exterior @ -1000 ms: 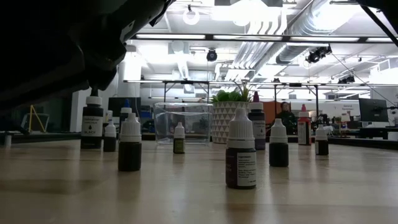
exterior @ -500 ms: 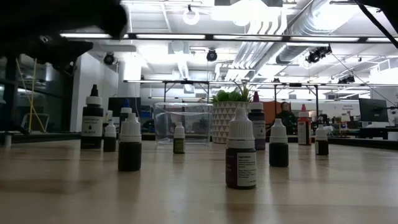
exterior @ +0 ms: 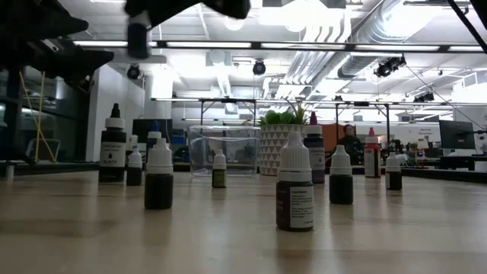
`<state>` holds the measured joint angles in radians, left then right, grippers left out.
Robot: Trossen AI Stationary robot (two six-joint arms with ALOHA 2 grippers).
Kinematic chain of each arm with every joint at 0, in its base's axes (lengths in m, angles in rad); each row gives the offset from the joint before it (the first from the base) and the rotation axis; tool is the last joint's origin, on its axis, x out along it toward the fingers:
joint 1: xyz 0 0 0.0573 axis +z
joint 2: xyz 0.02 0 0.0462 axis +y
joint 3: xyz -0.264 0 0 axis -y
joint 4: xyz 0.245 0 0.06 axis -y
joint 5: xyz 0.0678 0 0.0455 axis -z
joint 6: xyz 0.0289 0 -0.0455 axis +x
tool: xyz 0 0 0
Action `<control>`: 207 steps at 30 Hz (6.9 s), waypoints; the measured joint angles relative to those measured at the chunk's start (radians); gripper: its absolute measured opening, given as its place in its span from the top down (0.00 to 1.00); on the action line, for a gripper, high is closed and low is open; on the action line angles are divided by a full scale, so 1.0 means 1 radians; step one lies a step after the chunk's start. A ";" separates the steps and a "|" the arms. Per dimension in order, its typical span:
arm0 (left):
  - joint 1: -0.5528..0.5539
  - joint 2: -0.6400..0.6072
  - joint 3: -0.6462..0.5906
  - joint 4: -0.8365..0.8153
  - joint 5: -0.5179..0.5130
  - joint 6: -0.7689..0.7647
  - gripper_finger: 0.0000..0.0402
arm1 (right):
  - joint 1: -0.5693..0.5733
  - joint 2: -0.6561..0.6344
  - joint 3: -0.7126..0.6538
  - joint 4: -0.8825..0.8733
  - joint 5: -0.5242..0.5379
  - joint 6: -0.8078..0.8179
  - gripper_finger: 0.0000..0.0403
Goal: Pick & Place food coloring
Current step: Put the small violet food coloring bottle into the transparent bin, then put the small brown food coloring bottle into the transparent bin
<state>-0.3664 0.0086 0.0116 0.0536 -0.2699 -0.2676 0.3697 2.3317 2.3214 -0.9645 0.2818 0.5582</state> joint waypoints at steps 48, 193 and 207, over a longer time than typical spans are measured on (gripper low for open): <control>0.000 0.000 0.000 0.000 0.000 0.000 0.32 | -0.723 -0.166 -0.329 0.197 -0.361 -0.688 0.86; 0.000 0.000 0.000 0.000 0.000 0.000 0.32 | -0.681 0.184 0.034 0.030 -0.562 -0.453 0.63; 0.000 0.000 0.000 0.000 0.000 0.000 0.32 | -0.682 -0.028 0.036 -0.017 -0.370 -0.518 0.62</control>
<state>-0.3668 0.0086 0.0116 0.0536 -0.2699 -0.2676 -0.3127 2.3038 2.3569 -0.9813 -0.0886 0.0399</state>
